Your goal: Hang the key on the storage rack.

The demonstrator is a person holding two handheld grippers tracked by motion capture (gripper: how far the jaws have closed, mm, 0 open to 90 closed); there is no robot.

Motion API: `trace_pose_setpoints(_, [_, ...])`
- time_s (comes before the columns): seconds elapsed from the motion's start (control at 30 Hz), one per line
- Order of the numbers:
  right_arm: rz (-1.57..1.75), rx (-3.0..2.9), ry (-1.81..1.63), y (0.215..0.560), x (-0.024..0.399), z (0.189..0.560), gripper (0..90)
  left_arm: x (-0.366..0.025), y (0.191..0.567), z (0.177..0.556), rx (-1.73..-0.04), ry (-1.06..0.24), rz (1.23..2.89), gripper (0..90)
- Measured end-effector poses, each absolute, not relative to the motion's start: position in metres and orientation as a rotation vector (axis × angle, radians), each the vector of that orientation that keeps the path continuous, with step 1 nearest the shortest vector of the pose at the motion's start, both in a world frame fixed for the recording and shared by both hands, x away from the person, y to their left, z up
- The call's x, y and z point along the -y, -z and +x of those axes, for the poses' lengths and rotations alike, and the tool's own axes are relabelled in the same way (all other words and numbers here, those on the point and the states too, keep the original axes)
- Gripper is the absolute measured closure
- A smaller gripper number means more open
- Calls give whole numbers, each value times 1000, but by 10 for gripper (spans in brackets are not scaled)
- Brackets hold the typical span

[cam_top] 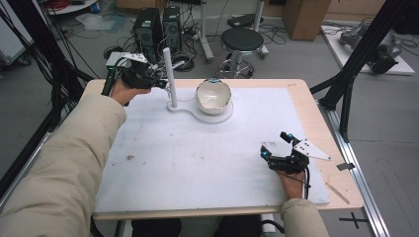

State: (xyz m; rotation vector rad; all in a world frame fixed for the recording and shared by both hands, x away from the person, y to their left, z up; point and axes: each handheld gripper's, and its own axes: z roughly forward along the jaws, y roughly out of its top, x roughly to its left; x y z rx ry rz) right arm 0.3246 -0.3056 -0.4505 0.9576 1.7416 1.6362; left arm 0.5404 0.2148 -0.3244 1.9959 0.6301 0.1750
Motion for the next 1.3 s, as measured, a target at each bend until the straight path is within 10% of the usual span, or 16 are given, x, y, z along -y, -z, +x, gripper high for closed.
trace_pose_setpoints(0.3, [958, -1743, -1636, 451, 306, 325, 5, -220, 327, 539, -688, -235, 1986, 726])
trace_pose_setpoints(0.53, [964, -1745, -1635, 450, 305, 324, 5, -227, 320, 528, -769, -286, 1927, 328])
trace_pose_setpoints(0.83, [963, -1746, -1632, 450, 305, 324, 5, -259, 315, 468, -701, -420, 1746, 28])
trace_pose_setpoints(1.3, [954, -1750, -1631, 450, 305, 324, 5, -300, 352, 370, -661, -546, 1668, 17])
